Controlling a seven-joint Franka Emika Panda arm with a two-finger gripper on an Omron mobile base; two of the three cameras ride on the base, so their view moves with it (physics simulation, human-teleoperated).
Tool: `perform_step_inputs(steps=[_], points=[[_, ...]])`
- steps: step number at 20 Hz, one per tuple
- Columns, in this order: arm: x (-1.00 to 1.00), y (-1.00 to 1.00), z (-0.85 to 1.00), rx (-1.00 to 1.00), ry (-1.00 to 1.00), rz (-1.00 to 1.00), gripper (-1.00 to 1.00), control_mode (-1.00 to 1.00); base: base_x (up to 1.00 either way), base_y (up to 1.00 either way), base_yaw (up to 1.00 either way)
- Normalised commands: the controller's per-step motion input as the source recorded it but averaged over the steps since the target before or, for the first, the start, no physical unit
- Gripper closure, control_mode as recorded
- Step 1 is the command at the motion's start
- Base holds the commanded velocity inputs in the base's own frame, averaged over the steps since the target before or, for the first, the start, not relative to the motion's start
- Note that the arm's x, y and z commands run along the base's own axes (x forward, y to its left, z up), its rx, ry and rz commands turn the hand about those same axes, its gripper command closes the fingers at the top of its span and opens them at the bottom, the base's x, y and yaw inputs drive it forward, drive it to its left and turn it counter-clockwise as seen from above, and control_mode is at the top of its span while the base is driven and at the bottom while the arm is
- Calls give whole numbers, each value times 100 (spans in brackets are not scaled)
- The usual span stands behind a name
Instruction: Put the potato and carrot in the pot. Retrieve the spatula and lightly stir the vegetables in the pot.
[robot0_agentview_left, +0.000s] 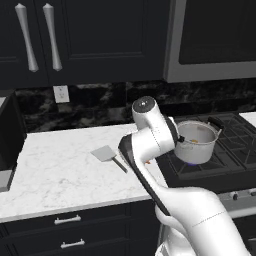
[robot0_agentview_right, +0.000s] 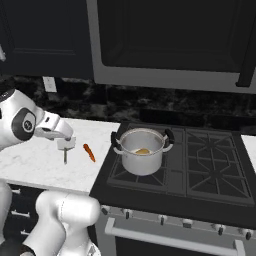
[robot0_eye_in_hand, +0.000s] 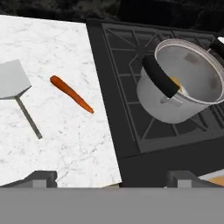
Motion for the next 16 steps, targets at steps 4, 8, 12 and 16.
perform_step_inputs(steps=[4,8,12,16], points=[[42,6,-73,-6,14,0,-100,-100,0,0,0],[65,0,-49,-2,9,0,-100,-100,0,0,0],[80,0,-44,0,13,0,-100,-100,0,0,0],[65,3,-41,0,13,4,-100,-100,0,0,0]])
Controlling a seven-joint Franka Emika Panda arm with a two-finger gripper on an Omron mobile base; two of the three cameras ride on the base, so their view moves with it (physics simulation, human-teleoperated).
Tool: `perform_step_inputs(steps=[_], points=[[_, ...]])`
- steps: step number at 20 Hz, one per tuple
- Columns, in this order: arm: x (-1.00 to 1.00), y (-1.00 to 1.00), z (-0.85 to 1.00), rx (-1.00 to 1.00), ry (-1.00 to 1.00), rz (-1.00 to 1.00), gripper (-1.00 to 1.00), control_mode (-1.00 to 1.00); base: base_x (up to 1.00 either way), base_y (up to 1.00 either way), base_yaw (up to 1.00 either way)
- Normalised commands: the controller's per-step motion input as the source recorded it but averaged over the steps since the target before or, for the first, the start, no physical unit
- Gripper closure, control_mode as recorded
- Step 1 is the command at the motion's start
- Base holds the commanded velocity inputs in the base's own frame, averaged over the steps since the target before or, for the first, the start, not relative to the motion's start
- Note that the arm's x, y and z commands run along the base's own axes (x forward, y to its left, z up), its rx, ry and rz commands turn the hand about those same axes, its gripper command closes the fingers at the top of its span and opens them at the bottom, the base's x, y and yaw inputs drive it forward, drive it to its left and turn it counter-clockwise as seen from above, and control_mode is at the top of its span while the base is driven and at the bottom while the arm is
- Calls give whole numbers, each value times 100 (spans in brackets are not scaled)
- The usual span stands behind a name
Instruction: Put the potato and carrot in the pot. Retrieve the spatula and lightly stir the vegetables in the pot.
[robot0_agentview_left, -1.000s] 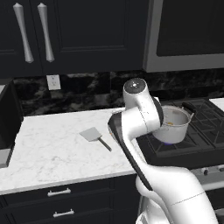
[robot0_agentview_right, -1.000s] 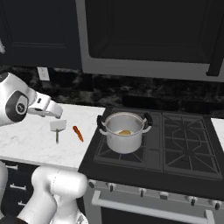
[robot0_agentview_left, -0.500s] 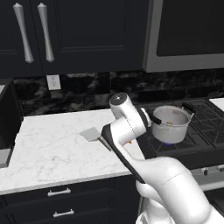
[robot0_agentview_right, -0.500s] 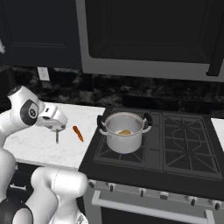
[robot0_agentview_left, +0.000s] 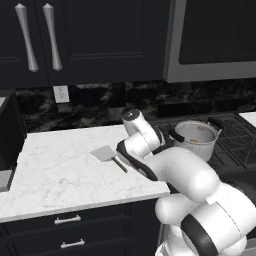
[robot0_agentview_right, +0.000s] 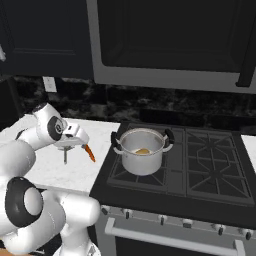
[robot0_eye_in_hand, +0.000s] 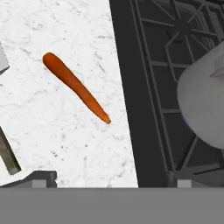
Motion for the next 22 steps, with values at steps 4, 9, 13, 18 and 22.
perform_step_inputs(steps=[4,9,13,18,22], points=[[39,8,-25,0,9,9,-100,-100,0,0,0],[44,9,-26,0,12,10,-100,-100,0,0,0],[30,4,-40,0,13,8,-100,-100,0,0,0],[42,4,-41,0,14,8,-100,-100,0,0,0],[47,1,-27,0,8,4,-100,-100,0,0,0]])
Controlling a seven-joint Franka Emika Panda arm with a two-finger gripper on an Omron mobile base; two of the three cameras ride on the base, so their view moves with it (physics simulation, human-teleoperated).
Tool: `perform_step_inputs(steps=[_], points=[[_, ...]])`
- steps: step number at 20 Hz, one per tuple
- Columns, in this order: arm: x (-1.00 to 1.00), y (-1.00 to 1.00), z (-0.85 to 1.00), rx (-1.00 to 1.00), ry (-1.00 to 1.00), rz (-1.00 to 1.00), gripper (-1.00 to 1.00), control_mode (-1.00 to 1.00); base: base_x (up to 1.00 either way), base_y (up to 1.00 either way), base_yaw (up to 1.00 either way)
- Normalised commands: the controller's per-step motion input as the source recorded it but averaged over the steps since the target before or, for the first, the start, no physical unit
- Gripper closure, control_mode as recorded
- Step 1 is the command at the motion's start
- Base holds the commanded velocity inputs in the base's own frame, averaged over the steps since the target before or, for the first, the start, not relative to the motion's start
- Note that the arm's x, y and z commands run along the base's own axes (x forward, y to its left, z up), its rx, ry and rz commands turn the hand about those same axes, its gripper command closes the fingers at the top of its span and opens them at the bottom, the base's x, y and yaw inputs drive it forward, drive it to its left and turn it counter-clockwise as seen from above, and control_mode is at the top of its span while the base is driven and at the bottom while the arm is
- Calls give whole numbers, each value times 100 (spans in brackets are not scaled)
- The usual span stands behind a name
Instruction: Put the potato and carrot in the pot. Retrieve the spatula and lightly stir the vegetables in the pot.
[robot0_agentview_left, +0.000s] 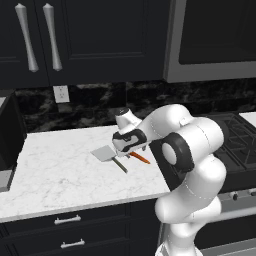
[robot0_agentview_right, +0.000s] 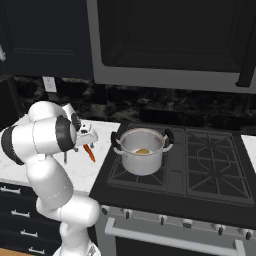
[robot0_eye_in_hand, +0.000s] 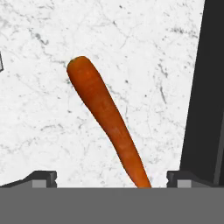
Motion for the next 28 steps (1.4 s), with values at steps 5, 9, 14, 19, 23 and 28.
perform_step_inputs(steps=[5,9,14,19,23,28], points=[[37,5,-23,0,6,1,-100,-100,0,0,0],[33,3,-26,0,6,0,-100,-100,0,0,0],[26,0,-31,0,4,0,-100,-100,0,0,0],[1,0,-31,-1,3,0,100,-100,0,0,0],[-5,-6,-17,0,0,0,100,-100,0,0,0],[-21,-9,-23,0,1,0,100,-100,0,0,0]])
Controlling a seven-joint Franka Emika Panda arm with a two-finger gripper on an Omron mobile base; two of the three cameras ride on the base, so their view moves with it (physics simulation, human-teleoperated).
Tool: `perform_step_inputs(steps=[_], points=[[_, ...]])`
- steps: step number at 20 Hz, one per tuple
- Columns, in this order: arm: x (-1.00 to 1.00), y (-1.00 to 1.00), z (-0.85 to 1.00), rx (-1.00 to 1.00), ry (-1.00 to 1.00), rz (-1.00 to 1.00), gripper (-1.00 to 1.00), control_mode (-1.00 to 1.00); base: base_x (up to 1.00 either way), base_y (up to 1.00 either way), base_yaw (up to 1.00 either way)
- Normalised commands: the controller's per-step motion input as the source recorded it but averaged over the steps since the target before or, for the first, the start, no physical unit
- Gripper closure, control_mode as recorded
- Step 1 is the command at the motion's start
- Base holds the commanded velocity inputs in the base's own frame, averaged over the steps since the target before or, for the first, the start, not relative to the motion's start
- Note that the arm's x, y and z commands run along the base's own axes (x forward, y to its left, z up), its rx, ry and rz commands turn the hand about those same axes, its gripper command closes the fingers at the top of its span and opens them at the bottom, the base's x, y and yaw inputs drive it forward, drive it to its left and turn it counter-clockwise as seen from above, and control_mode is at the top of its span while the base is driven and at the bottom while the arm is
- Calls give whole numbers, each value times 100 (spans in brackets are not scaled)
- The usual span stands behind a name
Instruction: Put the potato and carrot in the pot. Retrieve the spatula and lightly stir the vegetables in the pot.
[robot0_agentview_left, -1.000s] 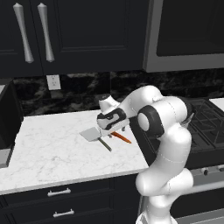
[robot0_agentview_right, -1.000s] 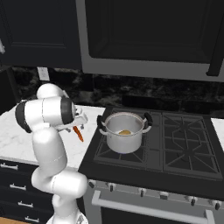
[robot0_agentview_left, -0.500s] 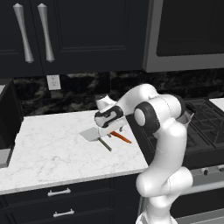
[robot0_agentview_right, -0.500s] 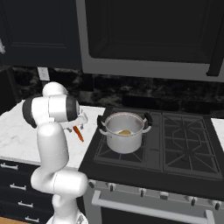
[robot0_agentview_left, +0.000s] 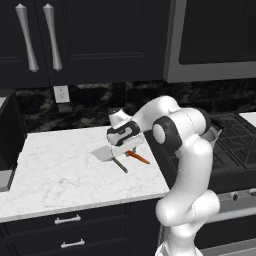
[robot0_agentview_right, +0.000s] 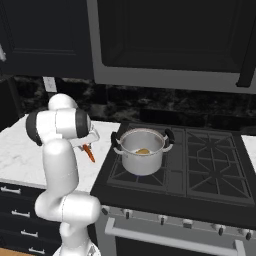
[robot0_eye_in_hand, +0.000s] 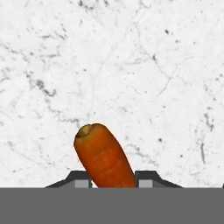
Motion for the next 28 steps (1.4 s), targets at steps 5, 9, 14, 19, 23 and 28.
perform_step_inputs(steps=[5,9,14,19,23,28], points=[[-82,-2,3,0,-7,0,100,-100,0,0,0],[-100,0,49,2,-35,0,100,-100,0,0,0],[-90,-10,71,1,-40,0,100,-100,0,0,0],[-97,-37,97,7,-38,0,100,-100,0,0,0],[-76,-46,100,9,-35,-3,100,-100,0,0,0],[-28,-49,100,12,-21,-8,100,-100,0,0,0]])
